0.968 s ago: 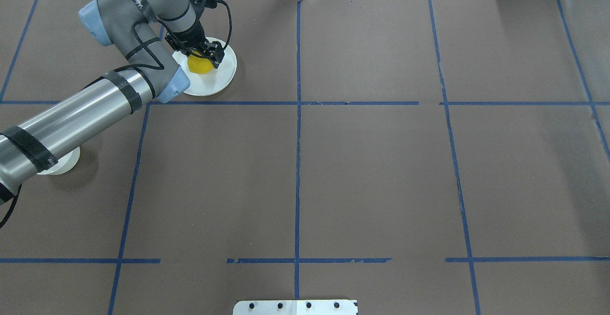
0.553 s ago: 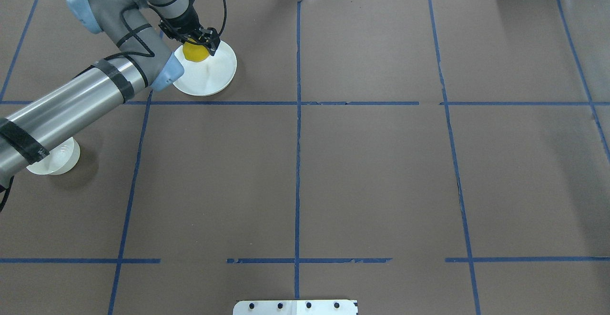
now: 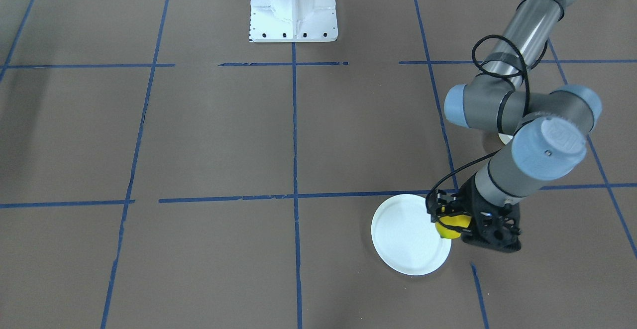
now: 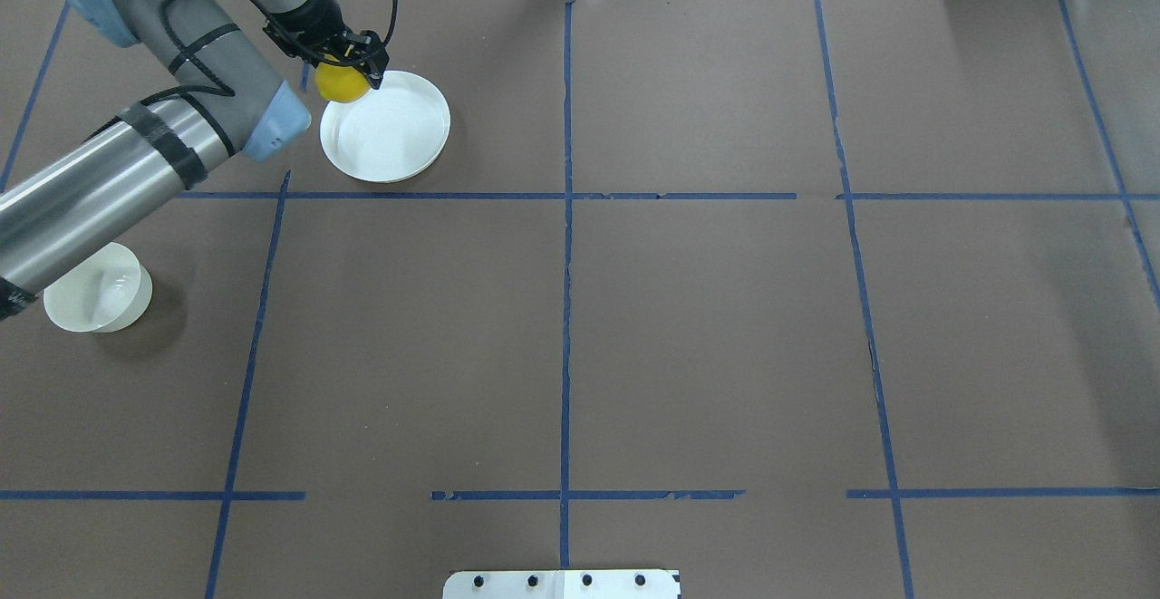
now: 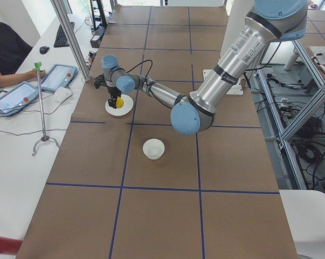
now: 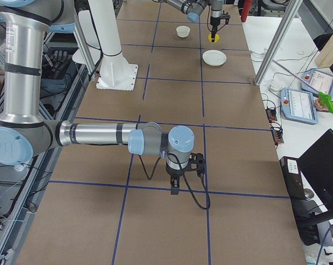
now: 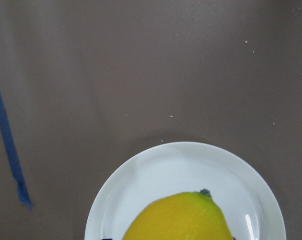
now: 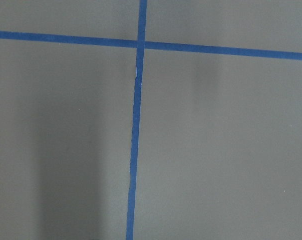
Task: Move lemon from plate to bowl
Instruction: 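Lift the lemon with the left gripper and carry it toward the white bowl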
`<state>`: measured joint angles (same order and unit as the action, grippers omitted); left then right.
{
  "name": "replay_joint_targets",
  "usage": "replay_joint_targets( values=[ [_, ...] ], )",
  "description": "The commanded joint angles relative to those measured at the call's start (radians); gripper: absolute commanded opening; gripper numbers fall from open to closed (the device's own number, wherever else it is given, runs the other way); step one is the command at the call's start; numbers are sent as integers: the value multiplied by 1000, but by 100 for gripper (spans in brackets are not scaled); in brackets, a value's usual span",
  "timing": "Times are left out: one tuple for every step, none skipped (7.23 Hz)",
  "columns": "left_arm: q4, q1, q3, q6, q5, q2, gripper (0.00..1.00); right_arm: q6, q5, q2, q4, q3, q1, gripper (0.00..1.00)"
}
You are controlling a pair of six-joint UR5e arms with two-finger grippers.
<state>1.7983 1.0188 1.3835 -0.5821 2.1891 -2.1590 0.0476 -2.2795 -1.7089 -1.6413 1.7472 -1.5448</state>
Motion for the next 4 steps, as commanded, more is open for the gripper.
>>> replay_joint_targets(
  values=[
    [-47, 15, 242, -51, 1, 272, 0, 0, 0, 0, 0, 0, 0, 100],
    [-42, 15, 324, -92, -2, 380, 0, 0, 0, 0, 0, 0, 0, 100],
    [-16, 14, 380, -94, 0, 495, 0, 0, 0, 0, 0, 0, 0, 100],
    [65, 14, 382, -99, 3, 572, 0, 0, 0, 0, 0, 0, 0, 100]
  ],
)
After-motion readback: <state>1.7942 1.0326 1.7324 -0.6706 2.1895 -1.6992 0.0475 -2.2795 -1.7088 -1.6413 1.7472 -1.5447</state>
